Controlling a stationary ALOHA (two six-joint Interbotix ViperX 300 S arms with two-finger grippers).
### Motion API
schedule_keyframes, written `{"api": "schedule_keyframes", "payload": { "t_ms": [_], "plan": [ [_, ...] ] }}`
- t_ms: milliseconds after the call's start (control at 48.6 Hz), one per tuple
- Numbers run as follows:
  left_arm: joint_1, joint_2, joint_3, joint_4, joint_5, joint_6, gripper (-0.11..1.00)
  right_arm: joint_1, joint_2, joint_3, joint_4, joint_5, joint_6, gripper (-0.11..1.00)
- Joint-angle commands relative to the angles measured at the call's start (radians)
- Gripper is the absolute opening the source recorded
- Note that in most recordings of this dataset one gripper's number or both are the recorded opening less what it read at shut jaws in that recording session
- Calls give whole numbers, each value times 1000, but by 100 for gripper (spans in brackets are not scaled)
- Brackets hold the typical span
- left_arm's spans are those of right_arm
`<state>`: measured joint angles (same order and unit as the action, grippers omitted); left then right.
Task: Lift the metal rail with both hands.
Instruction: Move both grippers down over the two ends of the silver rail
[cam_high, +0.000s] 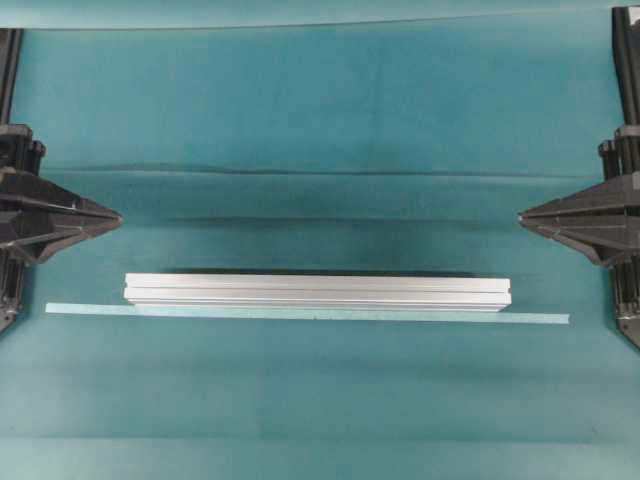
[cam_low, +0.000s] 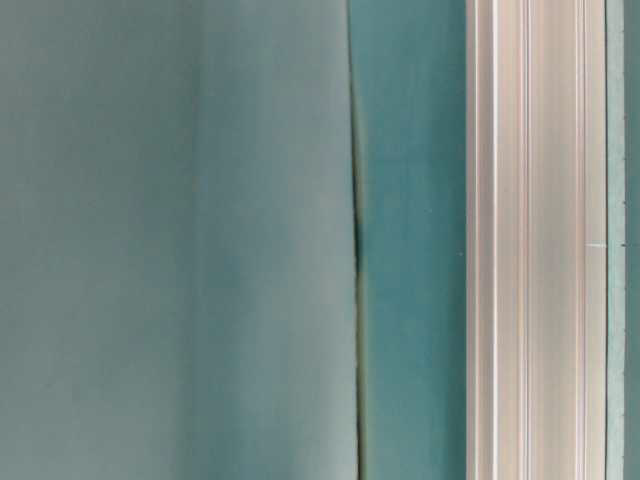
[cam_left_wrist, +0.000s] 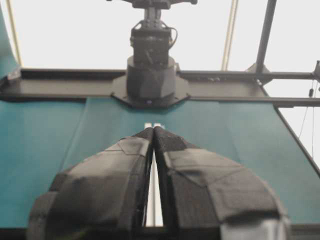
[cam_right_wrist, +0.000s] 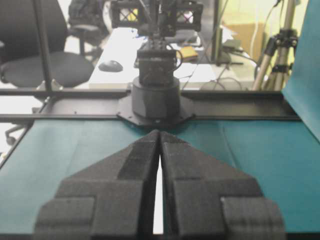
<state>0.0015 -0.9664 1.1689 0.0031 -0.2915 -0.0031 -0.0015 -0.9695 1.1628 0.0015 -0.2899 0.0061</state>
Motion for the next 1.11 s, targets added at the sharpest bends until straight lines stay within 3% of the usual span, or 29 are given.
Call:
{"api": "schedule_keyframes", "payload": {
  "t_ms": [0,82,123,247,350,514,761,1090],
  "plan": [
    [-6,18,-51,8,66,-21,14,-5,21,-21,29,2,17,10],
    [-8,29,-97,9,161,-28,7,-8,32,-55,146,94,46,5],
    [-6,31,-127,9,219,-28,2,-14,40,-77,178,170,58,1],
    [0,32,-198,14,354,-21,-2,-20,61,-149,181,442,72,0],
    [2,58,-244,14,489,-29,-2,-43,94,-204,189,597,117,0],
    [3,164,-330,14,695,-49,-2,-67,192,-276,163,765,209,0],
    [11,350,-439,14,891,-60,-2,-60,365,-364,127,925,199,0],
    [23,541,-555,20,1074,-41,-2,-12,601,-522,37,1178,149,0]
  ]
}}
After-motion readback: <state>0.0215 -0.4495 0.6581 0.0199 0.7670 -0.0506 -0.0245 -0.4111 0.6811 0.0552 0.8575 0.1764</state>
